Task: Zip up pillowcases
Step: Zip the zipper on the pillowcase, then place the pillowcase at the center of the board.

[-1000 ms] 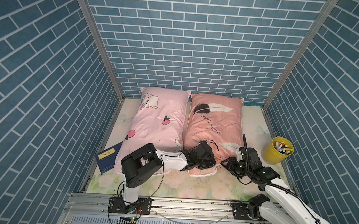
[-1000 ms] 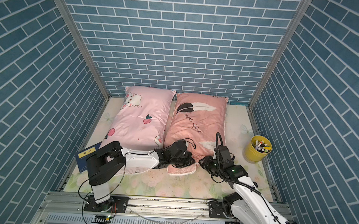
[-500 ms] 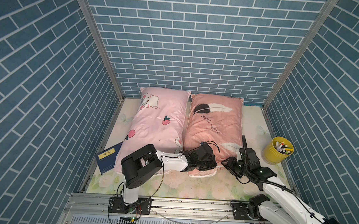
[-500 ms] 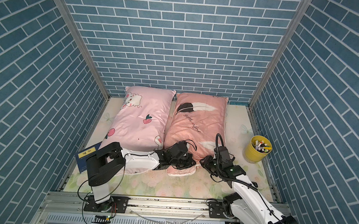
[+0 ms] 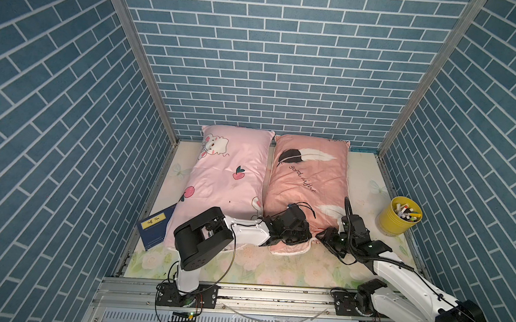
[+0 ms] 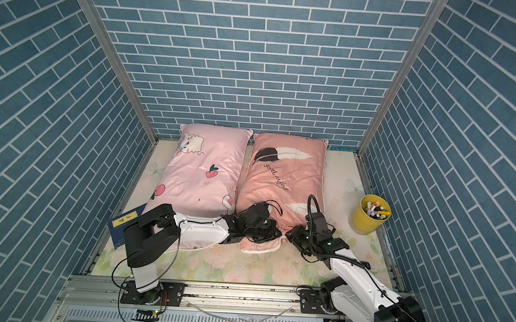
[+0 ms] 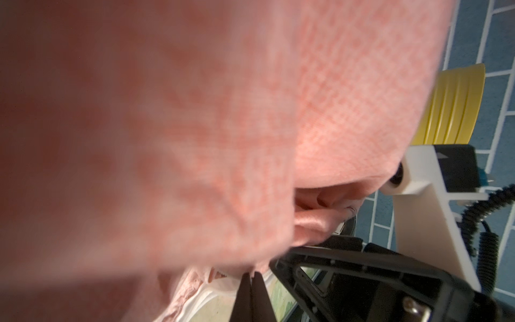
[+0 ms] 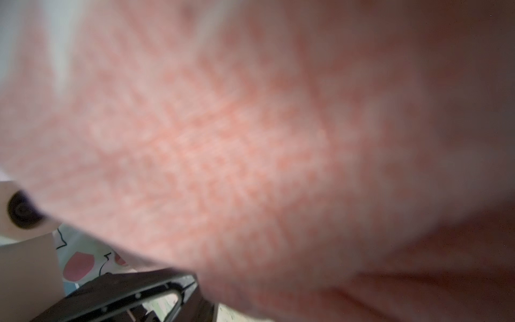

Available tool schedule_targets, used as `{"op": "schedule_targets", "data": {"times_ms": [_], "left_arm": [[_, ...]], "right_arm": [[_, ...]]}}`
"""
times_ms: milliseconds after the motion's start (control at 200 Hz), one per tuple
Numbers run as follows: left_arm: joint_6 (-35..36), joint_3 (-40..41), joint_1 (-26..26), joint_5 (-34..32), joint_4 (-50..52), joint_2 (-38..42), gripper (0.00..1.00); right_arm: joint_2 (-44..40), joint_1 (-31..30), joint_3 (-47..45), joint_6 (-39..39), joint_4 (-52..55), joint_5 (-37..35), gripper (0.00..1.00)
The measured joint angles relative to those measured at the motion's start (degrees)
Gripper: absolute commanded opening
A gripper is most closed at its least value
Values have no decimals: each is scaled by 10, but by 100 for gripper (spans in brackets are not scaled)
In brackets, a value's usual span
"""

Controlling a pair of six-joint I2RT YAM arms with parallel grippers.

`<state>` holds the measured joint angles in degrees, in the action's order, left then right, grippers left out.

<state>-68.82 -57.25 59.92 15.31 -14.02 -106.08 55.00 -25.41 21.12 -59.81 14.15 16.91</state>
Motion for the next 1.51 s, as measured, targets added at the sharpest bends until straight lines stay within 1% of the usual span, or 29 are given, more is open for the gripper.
{"op": "schedule_targets", "data": {"times_ms": [35,85,115,175,335,505,830,1095,1220,1345,1405,1430,1465,1505], "left_arm": [[0,0,0,1,0,0,0],[0,2,0,3,0,0,0],[0,3,1,4,0,1,0],[0,8,1,5,1,3,0],[10,15,1,8,12,14,0],[44,23,0,19,51,41,0],[155,39,-9,38,227,107,0],[209,78,-12,-12,358,170,0],[220,82,-16,-29,377,189,0],[226,76,-17,-38,383,189,0],[233,66,-17,-42,393,190,0],[237,60,-17,-45,398,191,10],[244,52,-17,-50,406,194,29],[250,43,-18,-55,418,200,45]], "right_arm": [[7,0,0,-1,-6,0,36],[15,0,0,-3,-12,-1,20],[18,0,0,-4,-15,-2,12],[18,0,0,-5,-18,-3,0],[10,0,2,4,-2,-12,0],[10,17,8,29,34,-17,0],[-4,75,50,92,119,-26,0],[-3,102,67,124,157,-27,0],[1,109,76,137,162,-23,0],[4,113,82,145,170,-19,0],[1,116,94,158,183,-17,22],[-2,119,102,163,190,-15,34],[-5,127,120,179,207,-13,49],[-8,137,146,196,226,-11,62]]}}
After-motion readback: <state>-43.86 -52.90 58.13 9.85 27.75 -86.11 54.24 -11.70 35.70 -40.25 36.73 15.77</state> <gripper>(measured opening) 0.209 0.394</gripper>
